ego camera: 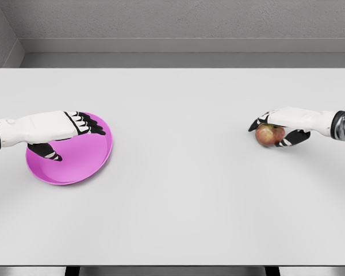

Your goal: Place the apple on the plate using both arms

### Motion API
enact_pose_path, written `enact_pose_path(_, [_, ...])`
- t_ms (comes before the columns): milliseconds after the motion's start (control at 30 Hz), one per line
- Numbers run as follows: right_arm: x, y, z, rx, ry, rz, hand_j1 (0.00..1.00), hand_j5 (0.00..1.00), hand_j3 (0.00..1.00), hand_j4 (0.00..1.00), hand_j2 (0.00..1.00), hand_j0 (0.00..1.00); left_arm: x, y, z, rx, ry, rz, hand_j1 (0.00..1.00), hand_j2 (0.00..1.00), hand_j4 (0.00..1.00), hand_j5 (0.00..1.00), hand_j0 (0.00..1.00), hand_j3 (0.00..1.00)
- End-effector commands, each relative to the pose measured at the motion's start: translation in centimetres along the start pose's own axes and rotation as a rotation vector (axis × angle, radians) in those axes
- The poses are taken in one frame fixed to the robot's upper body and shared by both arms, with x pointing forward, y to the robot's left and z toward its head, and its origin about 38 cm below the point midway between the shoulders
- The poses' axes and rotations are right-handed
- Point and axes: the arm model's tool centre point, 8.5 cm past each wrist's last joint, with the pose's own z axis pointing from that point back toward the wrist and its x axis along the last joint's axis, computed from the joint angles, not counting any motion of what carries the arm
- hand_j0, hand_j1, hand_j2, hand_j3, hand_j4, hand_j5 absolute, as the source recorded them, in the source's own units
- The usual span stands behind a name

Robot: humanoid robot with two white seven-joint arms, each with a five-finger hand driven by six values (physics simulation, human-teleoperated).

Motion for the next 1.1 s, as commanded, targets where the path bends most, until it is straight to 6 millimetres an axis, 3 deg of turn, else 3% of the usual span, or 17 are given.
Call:
enact_pose_path(0, [0.2, 0.0, -0.4, -0.005, -0.012, -0.006, 0.60, 0.60, 0.60, 0.60, 0.60, 0.60, 0.0, 0.1, 0.0, 0.004, 0.000, 0.006, 1.00, 1.00, 1.00, 1.00, 1.00, 1.00])
enact_pose_path(133, [0.4, 0.0, -0.5, -0.006, -0.019, -0.003, 0.45, 0.45, 0.45, 0.45, 0.45, 0.45, 0.0, 0.0, 0.0, 0.004, 0.000, 0.005, 1.00, 1.00, 1.00, 1.00, 1.00, 1.00])
enact_pose_path(300, [1.4, -0.2, -0.6, -0.016, -0.100, 0.042, 0.44, 0.44, 0.44, 0.44, 0.44, 0.44, 0.0, 0.0, 0.0, 0.004, 0.000, 0.005, 1.00, 1.00, 1.00, 1.00, 1.00, 1.00])
enact_pose_path(400, [3.8, -2.8, 0.1, -0.114, -0.281, 0.042, 0.41, 0.41, 0.41, 0.41, 0.41, 0.41, -0.1, 0.0, 0.1, 0.003, 0.002, 0.006, 1.00, 1.00, 1.00, 1.00, 1.00, 1.00])
enact_pose_path(500, [9.2, -4.4, -0.3, -0.144, -0.429, 0.133, 0.41, 0.41, 0.41, 0.41, 0.41, 0.41, -0.1, 0.0, 0.1, 0.003, 0.002, 0.006, 1.00, 1.00, 1.00, 1.00, 1.00, 1.00])
enact_pose_path(733, [13.8, -5.0, -4.3, -0.154, -0.567, 0.141, 0.41, 0.41, 0.41, 0.41, 0.41, 0.41, -0.1, 0.0, 0.1, 0.003, 0.002, 0.006, 1.00, 1.00, 1.00, 1.00, 1.00, 1.00])
enact_pose_path(767, [14.0, -4.9, -4.6, -0.152, -0.574, 0.139, 0.45, 0.45, 0.45, 0.45, 0.45, 0.45, 0.0, 0.0, 0.0, 0.004, 0.000, 0.006, 1.00, 1.00, 1.00, 1.00, 1.00, 1.00])
enact_pose_path(800, [14.2, -5.0, -4.9, -0.156, -0.578, 0.140, 0.70, 0.70, 0.70, 0.70, 0.70, 0.70, 0.0, 0.0, 0.0, 0.004, 0.000, 0.006, 1.00, 1.00, 1.00, 1.00, 1.00, 1.00])
enact_pose_path(833, [14.2, -5.4, -4.9, -0.159, -0.568, 0.143, 0.90, 0.90, 0.90, 0.90, 0.90, 0.90, 0.0, 0.0, 0.0, 0.004, 0.000, 0.006, 1.00, 1.00, 1.00, 1.00, 1.00, 1.00])
enact_pose_path(867, [13.7, -5.5, -4.8, -0.161, -0.549, 0.135, 1.00, 1.00, 1.00, 1.00, 1.00, 1.00, 0.0, 0.0, 0.0, 0.003, 0.000, 0.007, 1.00, 1.00, 1.00, 1.00, 1.00, 1.00])
enact_pose_path(933, [10.2, -6.1, -3.9, -0.204, -0.472, 0.089, 1.00, 1.00, 1.00, 1.00, 1.00, 1.00, 0.0, 0.0, 0.0, 0.004, 0.000, 0.006, 1.00, 1.00, 1.00, 1.00, 1.00, 1.00])
enact_pose_path(1000, [5.0, -7.8, -1.4, -0.317, -0.343, 0.001, 1.00, 1.00, 1.00, 1.00, 1.00, 1.00, 0.0, 0.0, 0.0, 0.004, 0.000, 0.006, 1.00, 1.00, 1.00, 1.00, 1.00, 1.00])
enact_pose_path(1067, [-1.2, -7.3, 2.2, -0.397, -0.186, -0.112, 1.00, 1.00, 1.00, 1.00, 1.00, 1.00, 0.0, 0.0, 0.0, 0.003, 0.000, 0.007, 1.00, 1.00, 1.00, 1.00, 1.00, 1.00])
